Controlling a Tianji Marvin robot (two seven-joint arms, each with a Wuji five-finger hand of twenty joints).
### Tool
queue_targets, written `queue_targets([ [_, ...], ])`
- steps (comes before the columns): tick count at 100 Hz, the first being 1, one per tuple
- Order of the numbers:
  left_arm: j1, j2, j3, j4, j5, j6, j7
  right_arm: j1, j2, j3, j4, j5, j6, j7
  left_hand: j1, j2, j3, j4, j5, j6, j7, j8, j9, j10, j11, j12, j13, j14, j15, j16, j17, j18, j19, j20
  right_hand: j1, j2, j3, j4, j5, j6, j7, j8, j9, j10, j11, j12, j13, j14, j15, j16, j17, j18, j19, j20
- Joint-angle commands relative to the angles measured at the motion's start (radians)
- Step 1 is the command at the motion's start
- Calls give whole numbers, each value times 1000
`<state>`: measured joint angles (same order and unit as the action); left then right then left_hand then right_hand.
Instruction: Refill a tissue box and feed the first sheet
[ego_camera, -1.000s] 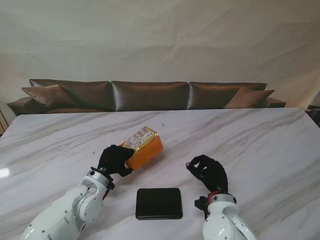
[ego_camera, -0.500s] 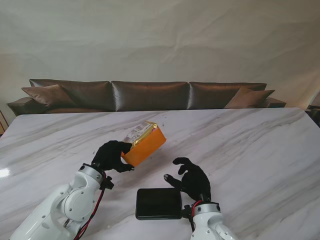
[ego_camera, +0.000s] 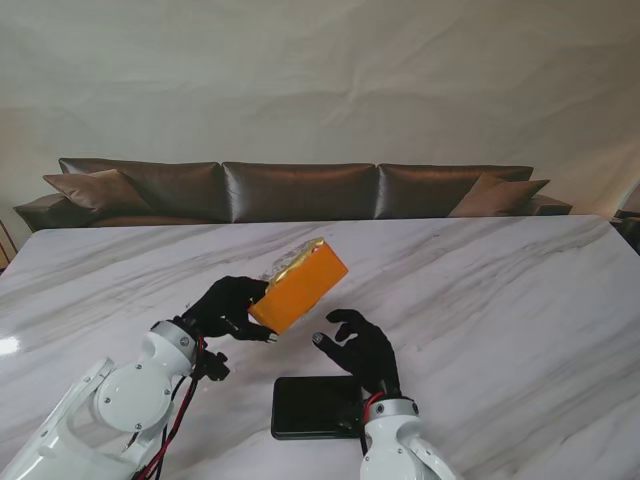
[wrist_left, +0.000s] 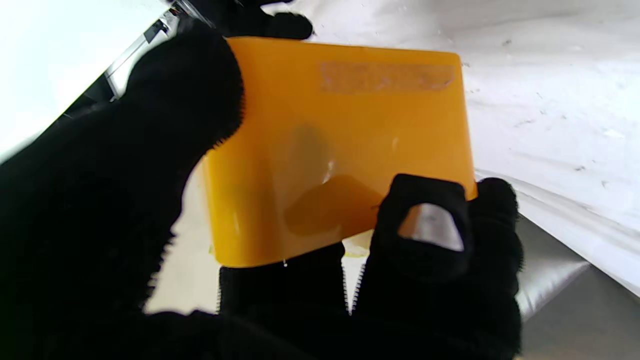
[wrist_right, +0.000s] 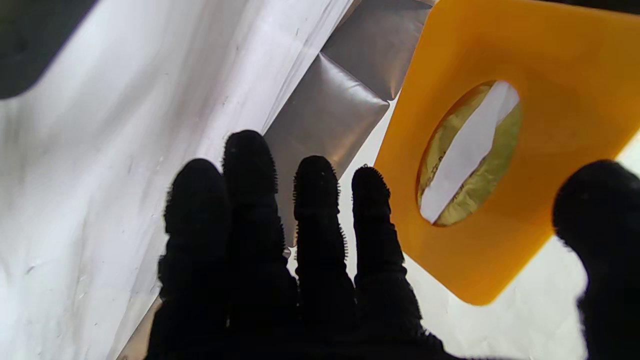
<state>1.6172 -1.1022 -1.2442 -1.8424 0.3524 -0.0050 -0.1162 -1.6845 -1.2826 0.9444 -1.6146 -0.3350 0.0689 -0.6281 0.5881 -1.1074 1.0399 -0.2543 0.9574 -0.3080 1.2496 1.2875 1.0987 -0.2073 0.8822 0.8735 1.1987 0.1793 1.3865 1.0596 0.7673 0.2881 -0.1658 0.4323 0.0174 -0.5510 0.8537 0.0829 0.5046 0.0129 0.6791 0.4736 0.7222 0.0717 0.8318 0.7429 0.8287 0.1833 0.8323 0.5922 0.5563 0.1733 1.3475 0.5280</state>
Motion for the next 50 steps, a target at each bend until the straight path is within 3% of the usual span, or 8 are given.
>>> queue_targets([
  [1, 9, 2, -2, -26, 9, 1, -19, 14, -12, 1, -2, -13, 8, 14, 214, 174, 351, 402, 130, -81, 327, 96, 242, 90, 581, 158, 61, -168, 41, -4, 31, -35, 1808, 25, -34, 21, 18, -31, 30, 3, -11, -9, 39, 17, -3, 8, 23, 40, 28, 18, -1, -5, 19, 22],
  [25, 7, 3, 9, -27, -36, -8, -37, 47, -34, -6, 16, 61, -8, -2, 209, 194, 335, 416, 126, -79, 319, 107, 236, 88, 577, 161, 60, -168, 32, -2, 26, -38, 1804, 39, 13, 53, 5, -12, 105, -28, -20, -6, 103, 17, 3, 17, 60, 48, 56, 26, 22, -1, 45, 30],
  [50, -3, 11, 12, -16, -44, -56, -69, 78, -70, -55, 36, 67, 45, -77, 207, 206, 323, 430, 122, -79, 314, 116, 232, 87, 573, 165, 60, -168, 23, 4, 23, -39, 1797, 54, 128, 65, -38, 29, 190, -82, 6, 16, 201, -8, 22, 28, 128, 36, 89, 24, 75, -9, 87, 30],
])
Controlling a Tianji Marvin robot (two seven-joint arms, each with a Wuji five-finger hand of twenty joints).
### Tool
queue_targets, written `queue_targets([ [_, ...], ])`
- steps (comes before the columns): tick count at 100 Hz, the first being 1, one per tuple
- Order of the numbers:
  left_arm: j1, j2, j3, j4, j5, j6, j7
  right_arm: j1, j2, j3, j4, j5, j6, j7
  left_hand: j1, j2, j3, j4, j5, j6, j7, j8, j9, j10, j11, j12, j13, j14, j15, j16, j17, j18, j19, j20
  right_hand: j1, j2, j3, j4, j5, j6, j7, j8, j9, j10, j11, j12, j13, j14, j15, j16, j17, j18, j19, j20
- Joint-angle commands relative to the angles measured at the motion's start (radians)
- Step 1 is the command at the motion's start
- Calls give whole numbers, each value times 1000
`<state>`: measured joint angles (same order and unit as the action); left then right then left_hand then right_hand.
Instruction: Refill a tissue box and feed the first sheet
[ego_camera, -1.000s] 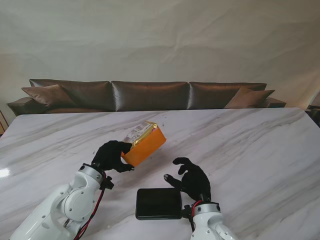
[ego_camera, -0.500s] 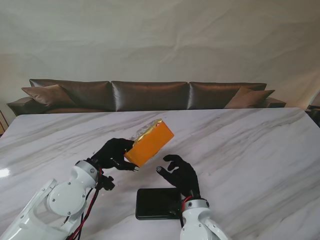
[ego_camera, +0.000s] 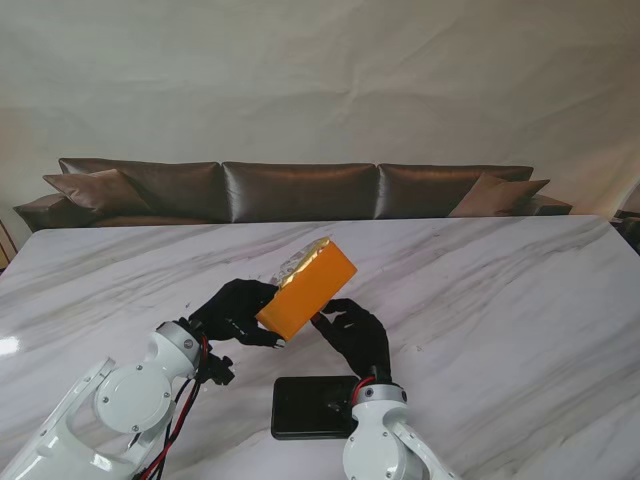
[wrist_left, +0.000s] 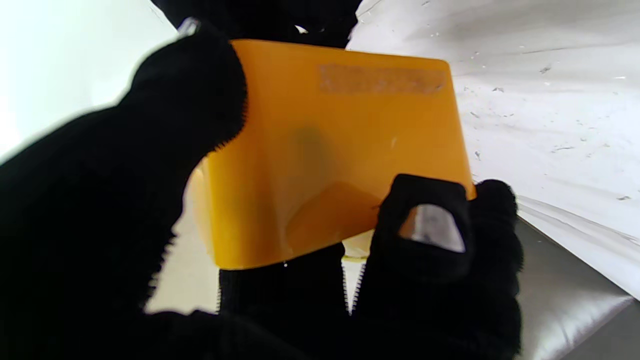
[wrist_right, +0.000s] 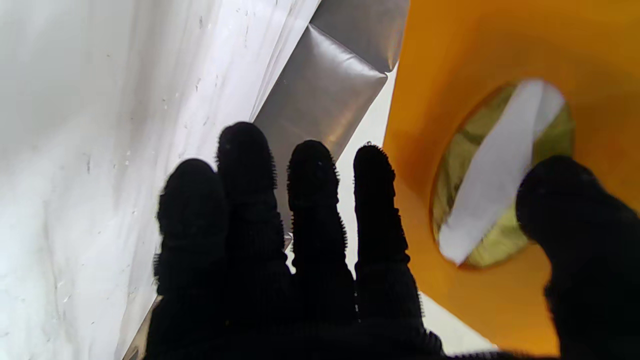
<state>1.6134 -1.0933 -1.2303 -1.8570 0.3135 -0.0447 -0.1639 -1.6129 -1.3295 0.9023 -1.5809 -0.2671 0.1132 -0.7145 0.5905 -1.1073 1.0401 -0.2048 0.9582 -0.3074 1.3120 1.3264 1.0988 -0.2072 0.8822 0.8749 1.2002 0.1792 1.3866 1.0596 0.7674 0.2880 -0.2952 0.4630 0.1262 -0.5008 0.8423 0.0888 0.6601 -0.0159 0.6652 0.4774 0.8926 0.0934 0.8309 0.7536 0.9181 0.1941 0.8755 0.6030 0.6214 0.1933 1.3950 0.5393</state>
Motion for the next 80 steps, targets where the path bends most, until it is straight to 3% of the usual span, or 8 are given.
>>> queue_targets([
  [1, 1, 3, -3, -1, -6, -19, -22, 7, -25, -16, 4, 0, 3, 5, 204, 206, 322, 381, 121, -79, 251, 77, 231, 87, 573, 163, 59, -168, 22, 4, 23, -39, 1926, 23, 24, 16, -27, 24, 36, -55, 21, 13, 32, -31, 24, 17, 40, 25, 46, 13, 11, -29, 41, 18],
  [19, 4, 11, -15, 7, -32, -66, -58, 19, -60, -53, 24, 2, 32, -76, 202, 214, 316, 387, 119, -79, 249, 81, 231, 87, 572, 165, 59, -169, 19, 7, 22, -41, 1924, 30, 132, 39, -86, 63, 136, -130, 57, 26, 103, -49, 54, 30, 95, 15, 73, 7, 55, -33, 77, 11],
  [27, 10, 13, -19, 13, -41, -84, -66, 22, -74, -67, 32, 0, 38, -112, 200, 220, 312, 389, 119, -79, 248, 83, 230, 86, 572, 166, 58, -169, 16, 7, 21, -42, 1923, 33, 224, -39, -42, -5, 157, -196, 212, -128, 146, -65, 69, 37, 124, 9, 89, -2, 77, -37, 101, -2],
  [33, 15, 14, -22, 19, -44, -96, -67, 21, -80, -74, 40, -10, 39, -133, 199, 223, 309, 391, 118, -79, 247, 84, 229, 86, 571, 166, 58, -169, 15, 8, 20, -42, 1922, 35, 314, -74, -27, -12, 188, -250, 342, -157, 187, -80, 90, 46, 148, 1, 101, -2, 97, -40, 116, -2],
  [42, 23, 14, -26, 24, -44, -110, -66, 20, -86, -85, 54, -40, 39, -165, 196, 229, 305, 394, 117, -79, 246, 85, 229, 86, 571, 167, 58, -169, 11, 9, 19, -43, 1921, 40, 326, -26, -15, 165, 239, -287, 409, -44, 232, -111, 132, 79, 170, -18, 129, 2, 114, -56, 139, 0],
  [48, 30, 14, -29, 24, -41, -115, -62, 19, -86, -90, 63, -57, 35, -177, 194, 234, 302, 396, 115, -80, 245, 86, 227, 85, 570, 167, 58, -170, 8, 10, 18, -44, 1920, 42, 256, -144, 298, -28, 257, -306, 399, 54, 243, -128, 151, 125, 173, -31, 149, 8, 117, -66, 150, 2],
  [53, 35, 13, -30, 27, -39, -121, -58, 21, -89, -95, 73, -66, 30, -188, 193, 236, 299, 399, 115, -80, 244, 88, 227, 85, 569, 167, 58, -170, 5, 11, 16, -45, 1918, 46, 234, -199, 398, -70, 278, -314, 409, 89, 255, -131, 167, 153, 174, -42, 162, 13, 114, -74, 154, 6],
  [80, 62, 6, -47, 44, -39, -125, -24, 38, -99, -124, 137, -87, -3, -215, 193, 245, 288, 407, 112, -81, 240, 93, 222, 82, 566, 170, 57, -169, -4, 17, 7, -46, 1912, 56, 190, -314, 549, 99, 398, -291, 445, 166, 327, -115, 198, 202, 191, -52, 195, 23, 115, -70, 167, 18],
])
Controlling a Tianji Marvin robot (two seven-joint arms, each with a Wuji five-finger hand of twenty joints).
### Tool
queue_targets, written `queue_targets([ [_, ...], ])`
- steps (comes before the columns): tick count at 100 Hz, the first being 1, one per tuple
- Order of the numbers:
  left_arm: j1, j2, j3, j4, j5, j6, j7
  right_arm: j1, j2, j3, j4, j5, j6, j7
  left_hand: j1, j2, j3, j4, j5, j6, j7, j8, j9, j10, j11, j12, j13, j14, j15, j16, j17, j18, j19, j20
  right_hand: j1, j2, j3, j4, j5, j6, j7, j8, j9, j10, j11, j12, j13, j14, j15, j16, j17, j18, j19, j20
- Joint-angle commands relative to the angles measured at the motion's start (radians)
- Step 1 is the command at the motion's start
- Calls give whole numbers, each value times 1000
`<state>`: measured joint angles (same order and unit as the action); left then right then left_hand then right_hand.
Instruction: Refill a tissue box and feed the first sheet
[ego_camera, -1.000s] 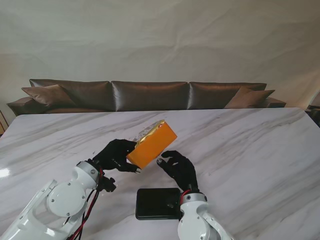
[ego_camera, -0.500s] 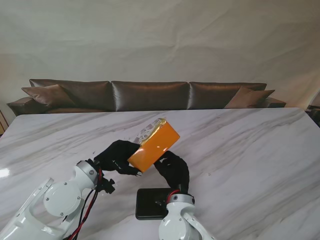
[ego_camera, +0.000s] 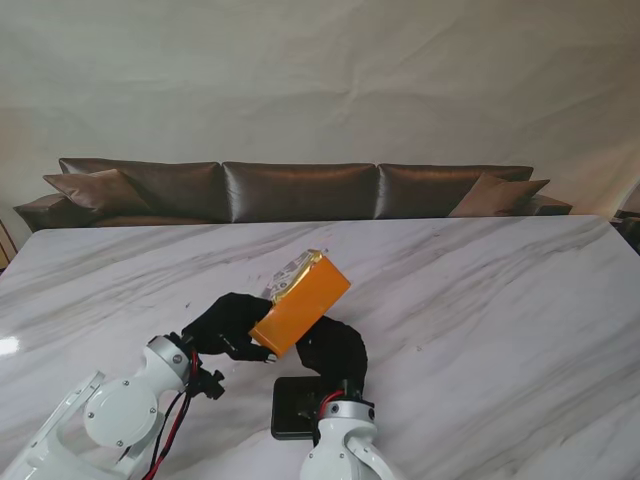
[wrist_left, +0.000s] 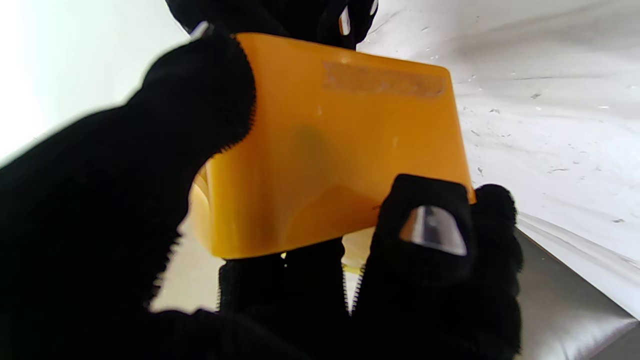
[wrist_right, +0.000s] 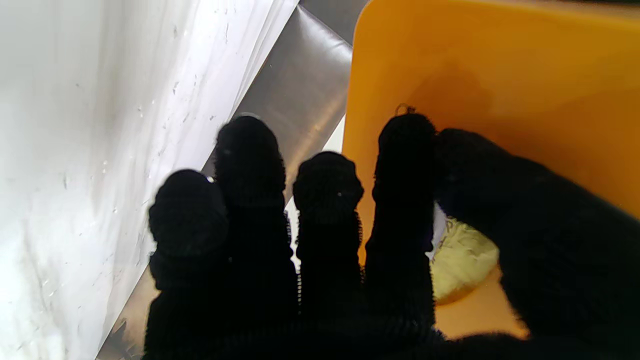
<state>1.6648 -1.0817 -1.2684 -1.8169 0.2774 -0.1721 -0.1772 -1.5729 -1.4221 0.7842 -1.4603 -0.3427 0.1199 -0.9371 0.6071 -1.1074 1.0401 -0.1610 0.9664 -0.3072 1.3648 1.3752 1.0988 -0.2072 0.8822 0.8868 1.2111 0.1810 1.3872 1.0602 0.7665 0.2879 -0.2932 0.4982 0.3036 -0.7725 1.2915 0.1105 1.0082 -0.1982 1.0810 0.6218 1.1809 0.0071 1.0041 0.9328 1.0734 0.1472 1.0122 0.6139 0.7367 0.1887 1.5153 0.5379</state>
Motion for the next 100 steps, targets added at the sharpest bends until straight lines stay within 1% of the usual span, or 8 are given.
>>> queue_targets([
  [1, 12, -5, -10, 3, -3, 3, -11, -1, -6, -7, 19, -13, -10, 7, 176, 245, 287, 363, 104, -82, 187, 44, 222, 82, 566, 158, 46, -171, -5, 16, 8, -46, 1910, 21, 12, -44, 102, 81, 52, -109, 30, 23, 41, -30, 25, 23, 36, -6, 59, 12, 1, -66, 47, 20],
  [17, 16, -2, -27, -8, 7, 13, -22, -10, 1, -1, 42, -36, -12, 0, 174, 252, 281, 372, 102, -82, 185, 47, 218, 81, 564, 161, 46, -171, -10, 21, 8, -47, 1908, 28, 8, -53, 112, 112, 66, -107, 32, 30, 54, -30, 25, 25, 46, -8, 62, 12, 11, -64, 50, 21],
  [74, -26, -11, 13, 15, 22, 42, 11, -65, 45, 70, 31, -53, -28, 49, 174, 259, 271, 384, 100, -83, 182, 52, 215, 80, 561, 166, 46, -172, -20, 30, 2, -50, 1901, 39, 4, -47, 94, 119, 63, -112, 17, 33, 60, -33, 12, 23, 53, -14, 60, 9, 19, -71, 51, 19],
  [81, -30, -11, 17, 19, 19, 44, 10, -69, 47, 73, 30, -40, -45, 62, 174, 261, 270, 384, 100, -83, 182, 52, 214, 80, 561, 167, 46, -172, -21, 31, 1, -50, 1901, 40, 1, 2, 42, 64, 12, -112, -16, 24, 33, -33, -18, 9, 28, 3, 29, -1, -2, -55, 26, 9],
  [87, -32, -11, 20, 21, 20, 46, 7, -78, 53, 81, 16, -20, -59, 91, 174, 261, 269, 384, 100, -83, 182, 52, 214, 80, 561, 167, 46, -172, -22, 31, 0, -51, 1900, 41, -69, 61, -72, -38, -108, -21, -102, -76, -72, -8, -76, -17, -32, 33, -4, 6, -55, -32, -8, 11],
  [92, -33, -10, 21, 22, 20, 46, 6, -91, 68, 93, -12, -7, -59, 146, 176, 261, 268, 384, 99, -83, 181, 52, 212, 80, 561, 168, 46, -171, -23, 32, -1, -51, 1899, 41, -190, 257, -338, 99, -183, 92, -348, 7, -189, 8, -108, -32, -93, 44, -37, 22, -101, -27, -50, 23],
  [95, -34, -10, 22, 24, 20, 46, 4, -95, 73, 98, -21, 1, -65, 163, 175, 263, 267, 384, 99, -83, 181, 52, 212, 80, 561, 168, 46, -171, -24, 32, -1, -51, 1899, 41, -231, 283, -406, 123, -219, 122, -395, 7, -227, 19, -123, -42, -113, 52, -46, 24, -119, -17, -62, 26],
  [100, -35, -10, 23, 25, 21, 47, 4, -97, 78, 105, -28, 11, -75, 183, 175, 263, 267, 384, 99, -83, 181, 53, 212, 80, 561, 168, 46, -171, -24, 33, -1, -51, 1899, 42, -303, 279, -421, 152, -269, 155, -447, -28, -272, 34, -152, -64, -137, 65, -59, 24, -135, -6, -73, 30],
])
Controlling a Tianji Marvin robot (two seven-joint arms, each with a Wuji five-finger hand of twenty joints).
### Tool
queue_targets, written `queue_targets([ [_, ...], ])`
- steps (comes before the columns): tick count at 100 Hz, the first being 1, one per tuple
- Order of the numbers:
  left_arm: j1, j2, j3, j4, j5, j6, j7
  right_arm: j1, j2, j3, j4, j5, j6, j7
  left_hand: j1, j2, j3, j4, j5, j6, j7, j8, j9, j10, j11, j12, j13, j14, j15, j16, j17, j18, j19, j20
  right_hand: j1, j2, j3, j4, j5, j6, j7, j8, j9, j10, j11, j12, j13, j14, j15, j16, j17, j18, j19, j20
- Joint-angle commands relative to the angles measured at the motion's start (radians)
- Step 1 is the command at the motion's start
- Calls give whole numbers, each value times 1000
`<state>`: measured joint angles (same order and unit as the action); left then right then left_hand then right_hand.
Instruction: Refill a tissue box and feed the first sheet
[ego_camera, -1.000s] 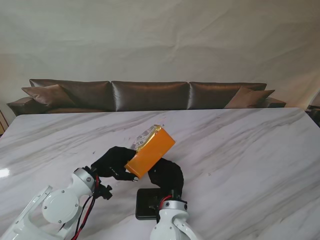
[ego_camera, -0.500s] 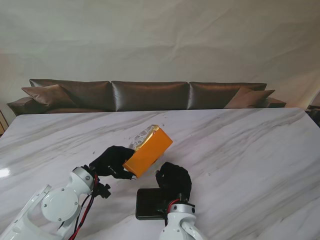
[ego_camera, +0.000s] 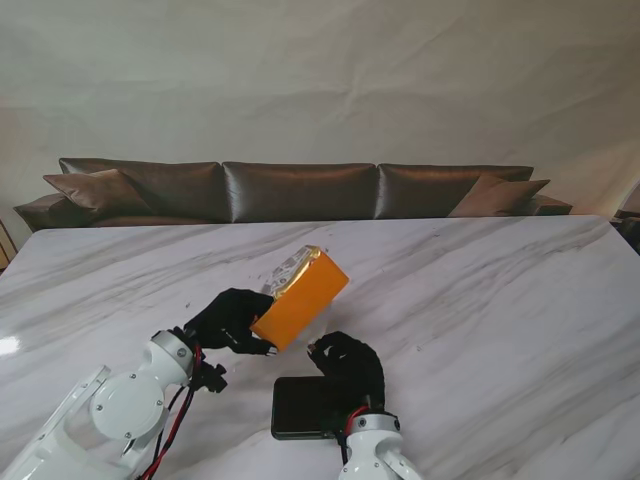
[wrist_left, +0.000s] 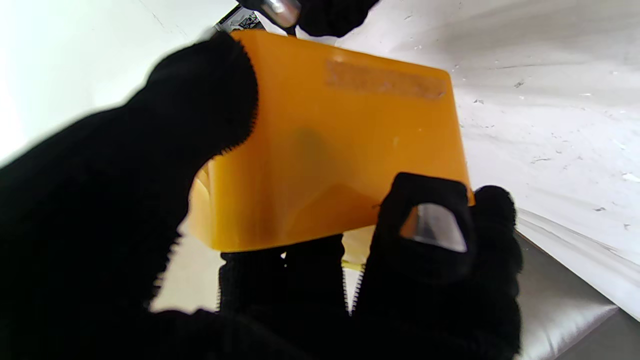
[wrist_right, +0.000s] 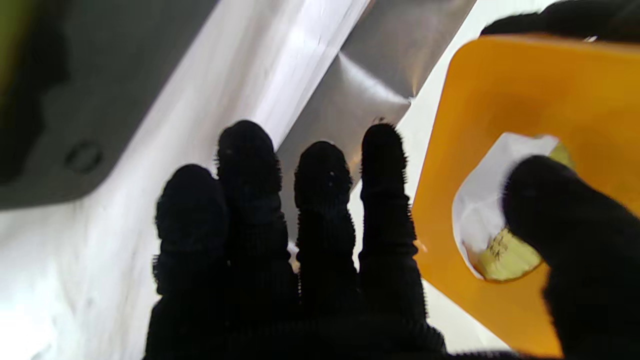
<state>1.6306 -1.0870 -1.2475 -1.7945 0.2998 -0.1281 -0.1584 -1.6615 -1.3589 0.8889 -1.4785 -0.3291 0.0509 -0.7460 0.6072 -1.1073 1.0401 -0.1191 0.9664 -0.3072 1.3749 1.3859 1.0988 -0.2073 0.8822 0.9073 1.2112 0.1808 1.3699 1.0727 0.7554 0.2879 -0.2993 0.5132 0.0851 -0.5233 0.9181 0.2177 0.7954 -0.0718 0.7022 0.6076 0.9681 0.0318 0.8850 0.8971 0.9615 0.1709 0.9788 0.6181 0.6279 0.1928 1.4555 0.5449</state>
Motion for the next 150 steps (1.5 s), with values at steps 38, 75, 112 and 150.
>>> queue_targets([
  [38, 22, -3, -8, -17, -2, 23, -23, 41, 31, 20, -8, 22, -58, 60, 174, 268, 263, 344, 97, -83, 170, 44, 210, 80, 560, 150, 45, -171, -13, 26, 5, -53, 1904, 30, -104, 21, -1, 48, -164, 37, -59, -78, -139, 1, -25, -50, -56, 29, -27, 40, -42, -13, -29, 49],
  [75, 48, 0, -17, -38, 3, 38, -33, 85, 2, 10, 21, 95, -51, 37, 174, 268, 261, 347, 95, -84, 169, 47, 209, 80, 560, 151, 45, -171, -17, 30, 3, -54, 1901, 33, 136, 50, -89, 46, 23, -83, 183, -86, 34, -18, 68, -13, 39, 18, 44, 30, 35, -28, 42, 41],
  [112, 42, 1, -8, -42, 7, 47, -38, 94, -10, -2, 45, 78, -70, -9, 174, 269, 261, 347, 94, -84, 168, 49, 209, 80, 560, 153, 46, -172, -18, 33, 3, -54, 1901, 34, 308, -80, -11, 48, 149, -238, 398, -78, 158, -47, 148, 45, 110, -8, 97, 26, 94, -45, 95, 29],
  [150, 35, -6, -2, -30, 15, 47, -7, 71, -2, -5, 58, 34, -74, -21, 177, 269, 262, 346, 94, -84, 167, 50, 209, 80, 560, 154, 46, -172, -18, 33, 4, -53, 1901, 33, 244, -246, 399, -106, 228, -244, 391, -11, 200, -47, 156, 114, 118, -27, 108, 25, 100, -52, 102, 24],
])
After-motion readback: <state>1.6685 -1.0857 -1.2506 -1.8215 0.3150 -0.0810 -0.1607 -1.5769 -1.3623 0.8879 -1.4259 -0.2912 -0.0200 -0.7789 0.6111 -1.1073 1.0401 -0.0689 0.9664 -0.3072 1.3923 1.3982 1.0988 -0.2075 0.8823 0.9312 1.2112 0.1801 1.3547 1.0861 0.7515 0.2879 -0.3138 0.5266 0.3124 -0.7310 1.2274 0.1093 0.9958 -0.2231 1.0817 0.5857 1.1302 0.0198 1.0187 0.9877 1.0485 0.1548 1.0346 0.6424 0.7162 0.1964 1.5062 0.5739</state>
